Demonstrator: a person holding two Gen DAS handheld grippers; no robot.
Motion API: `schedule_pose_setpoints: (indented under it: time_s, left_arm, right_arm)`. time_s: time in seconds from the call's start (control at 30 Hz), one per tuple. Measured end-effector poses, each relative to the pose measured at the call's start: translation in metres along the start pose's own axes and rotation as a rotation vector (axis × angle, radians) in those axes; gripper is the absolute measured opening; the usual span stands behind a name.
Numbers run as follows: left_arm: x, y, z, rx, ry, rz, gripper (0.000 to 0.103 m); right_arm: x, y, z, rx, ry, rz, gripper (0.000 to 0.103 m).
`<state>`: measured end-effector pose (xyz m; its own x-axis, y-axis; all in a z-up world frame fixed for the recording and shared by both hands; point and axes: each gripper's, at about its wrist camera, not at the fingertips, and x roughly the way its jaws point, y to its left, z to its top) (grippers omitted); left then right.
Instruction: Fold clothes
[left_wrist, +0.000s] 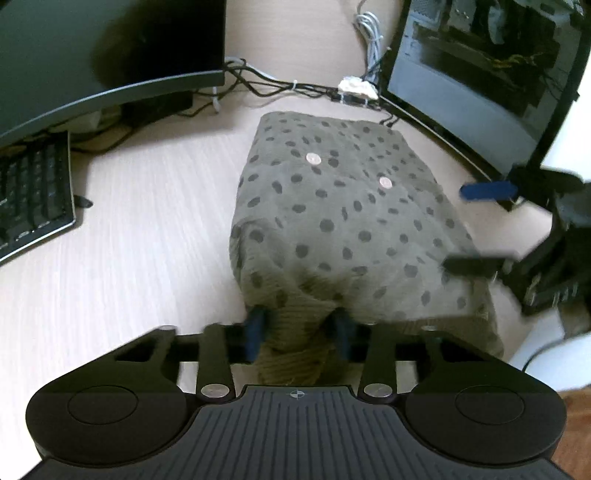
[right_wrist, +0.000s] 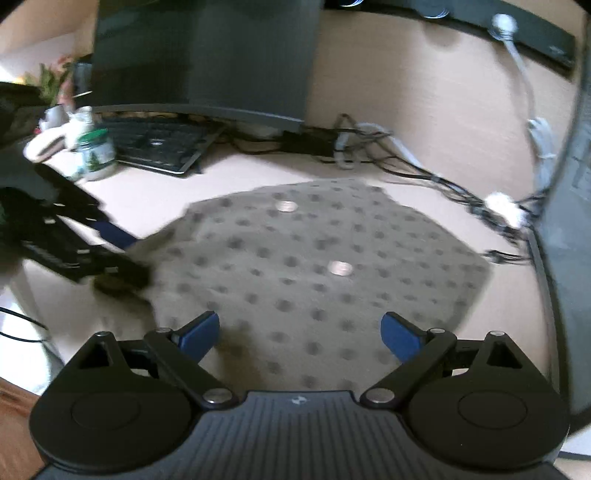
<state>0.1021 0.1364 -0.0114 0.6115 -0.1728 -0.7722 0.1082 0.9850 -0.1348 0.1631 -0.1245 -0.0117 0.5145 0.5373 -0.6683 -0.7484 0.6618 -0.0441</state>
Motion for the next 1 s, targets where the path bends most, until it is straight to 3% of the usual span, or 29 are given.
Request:
schedule_pose_setpoints:
  time_s: [0.1, 0.27, 0.37, 0.43, 0.5, 0.53, 0.7, 0.73, 0.77, 0.87, 1.0]
  left_arm:
    - [-0.012, 0.015, -0.007, -0.048, 0.003, 0.011, 0.021]
    - [-0.033, 0.04, -0.019, -0.127, 0.008, 0.029, 0.02]
    - [-0.045, 0.053, -0.023, -0.169, 0.003, 0.025, 0.039]
    - [-0.049, 0.048, -0.018, -0.149, -0.023, 0.009, 0.059]
    - [-0.047, 0.04, -0.012, -0.11, -0.026, 0.005, 0.065]
    - [-0.044, 0.035, -0.011, -0.092, -0.022, 0.003, 0.072]
    - [-0.033, 0.013, -0.006, -0.014, -0.008, -0.015, 0.087]
    - [-0.029, 0.01, -0.005, -0.015, -0.005, -0.025, 0.088]
    - [-0.025, 0.008, -0.003, -0.025, 0.0, -0.04, 0.09]
    - [-0.01, 0.001, 0.002, -0.056, 0.015, -0.085, 0.094]
    - [0.009, -0.009, 0.008, -0.096, 0.036, -0.145, 0.094]
  right_arm:
    - [0.012, 0.008, -0.006, 0.001, 0.056, 0.027, 0.095]
    - [0.007, 0.007, -0.015, -0.031, 0.11, 0.013, 0.095]
    - [-0.011, 0.017, -0.008, -0.088, 0.067, 0.04, 0.095]
    - [-0.017, 0.034, -0.003, -0.134, 0.043, 0.099, 0.095]
    - [-0.012, 0.053, -0.002, -0.165, 0.045, 0.15, 0.095]
    - [-0.007, 0.063, -0.004, -0.179, 0.054, 0.164, 0.095]
    - [0.011, 0.097, -0.011, -0.3, 0.052, 0.117, 0.095]
    - [0.013, 0.099, -0.012, -0.312, 0.055, 0.099, 0.092]
    - [0.015, 0.098, -0.011, -0.317, 0.06, 0.076, 0.081]
    - [0.014, 0.076, -0.002, -0.207, 0.09, 0.085, 0.059]
    - [0.014, 0.025, 0.005, -0.027, 0.129, 0.103, 0.058]
